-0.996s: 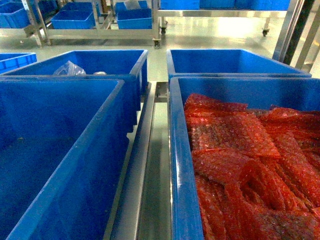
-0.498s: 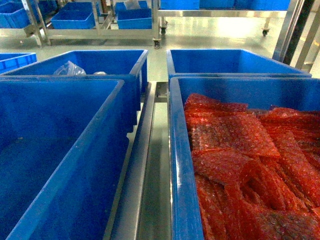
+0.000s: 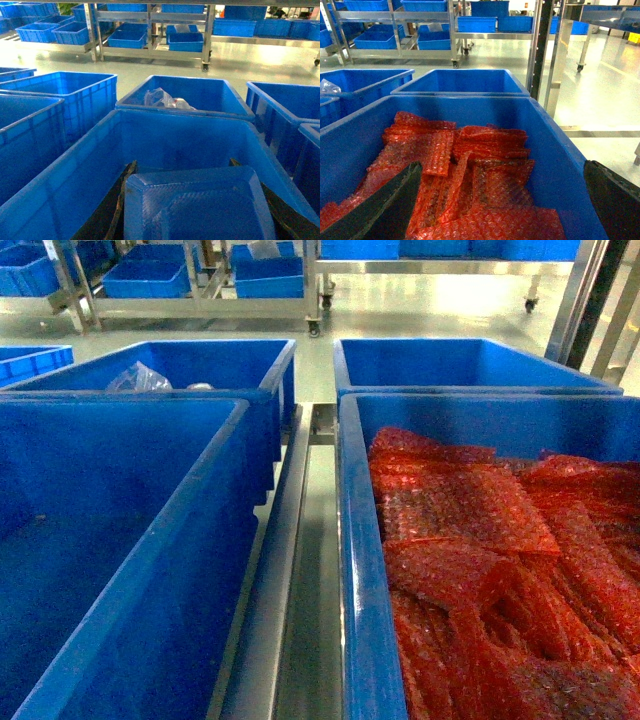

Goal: Pick blue part to blue bin on bottom shelf

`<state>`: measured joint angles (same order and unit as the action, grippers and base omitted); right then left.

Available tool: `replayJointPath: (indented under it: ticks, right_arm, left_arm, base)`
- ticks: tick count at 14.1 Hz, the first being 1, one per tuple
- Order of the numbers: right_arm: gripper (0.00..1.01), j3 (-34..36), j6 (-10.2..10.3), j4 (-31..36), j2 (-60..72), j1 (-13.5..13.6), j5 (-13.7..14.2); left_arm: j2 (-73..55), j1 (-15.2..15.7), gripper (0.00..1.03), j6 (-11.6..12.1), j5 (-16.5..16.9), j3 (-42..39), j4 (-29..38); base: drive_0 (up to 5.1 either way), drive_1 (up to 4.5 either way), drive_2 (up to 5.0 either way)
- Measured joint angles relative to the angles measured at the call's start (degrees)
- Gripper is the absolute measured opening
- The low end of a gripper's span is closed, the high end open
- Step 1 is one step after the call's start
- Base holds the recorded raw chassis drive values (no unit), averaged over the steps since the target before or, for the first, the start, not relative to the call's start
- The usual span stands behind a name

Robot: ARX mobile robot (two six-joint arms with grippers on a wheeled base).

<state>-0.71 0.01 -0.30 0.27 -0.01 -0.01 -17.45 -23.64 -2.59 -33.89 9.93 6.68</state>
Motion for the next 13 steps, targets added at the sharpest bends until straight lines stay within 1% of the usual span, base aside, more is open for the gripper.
replayJointPath:
  ticks: [3,4,5,6,7,8,9,10,11,13]
  right_arm:
    - [0.98,0.0,0.0,0.0,0.0,0.0,0.0]
    - [0.98,0.0,0.0,0.0,0.0,0.0,0.0]
    - [0.98,0.0,0.0,0.0,0.0,0.0,0.0]
    - [0.98,0.0,0.0,0.0,0.0,0.0,0.0]
    - [0.98,0.0,0.0,0.0,0.0,0.0,0.0]
    - [0.98,0.0,0.0,0.0,0.0,0.0,0.0]
    - [0.98,0.0,0.0,0.0,0.0,0.0,0.0]
    - [0.98,0.0,0.0,0.0,0.0,0.0,0.0]
    - [0.98,0.0,0.0,0.0,0.0,0.0,0.0]
    - [0.98,0.0,0.0,0.0,0.0,0.0,0.0]
  left_arm:
    - [0.0,0.0,0.43,0.0,0.0,0.0,0.0]
    - [-0.1,0.0,0.43,0.1,-0.3,0.1,-1.0]
    - [-3.4,1.2,0.43,1.1,0.4,2.0,-4.6]
    - [-10.6,5.0,0.43,1.1,3.5,3.6,0.3]
    - [-18.3,7.6,0.43,1.5,5.1,5.3,7.0]
    - [-25.8,9.4,0.43,0.8,7.4,7.5,11.8]
    - [-32.6,10.7,0.43,-0.5,9.2,9.8,15.5]
    - [-37.9,11.8,0.43,-1.8,10.9,11.1,17.3]
    - [-39.6,11.7,0.54,-1.9,11.2,10.8,18.9]
    - [-32.9,11.3,0.78,-1.7,10.6,10.2,15.6]
  base:
    - [0.0,0.00,0.0]
    - [0.0,0.00,0.0]
    - [0.0,0.00,0.0]
    - [0.0,0.00,0.0]
    - [0.0,0.00,0.0]
    - [0.0,0.00,0.0]
    - [0.0,0.00,0.0]
    - [0.0,0.00,0.0]
    - [0.0,0.00,0.0]
    - [0.0,0.00,0.0]
